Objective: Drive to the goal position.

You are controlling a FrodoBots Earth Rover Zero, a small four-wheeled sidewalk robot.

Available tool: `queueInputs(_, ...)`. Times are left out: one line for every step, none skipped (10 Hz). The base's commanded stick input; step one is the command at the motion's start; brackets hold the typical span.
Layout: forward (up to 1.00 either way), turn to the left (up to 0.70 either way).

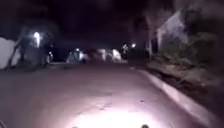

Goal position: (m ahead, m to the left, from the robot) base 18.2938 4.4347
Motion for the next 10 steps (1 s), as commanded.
queueInputs(0.70,0.00)
queueInputs(0.70,0.00)
queueInputs(0.70,0.00)
queueInputs(0.70,0.00)
queueInputs(0.70,0.00)
queueInputs(0.70,0.00)
queueInputs(0.70,0.00)
queueInputs(0.70,0.00)
queueInputs(0.70,0.10)
queueInputs(0.70,0.35)
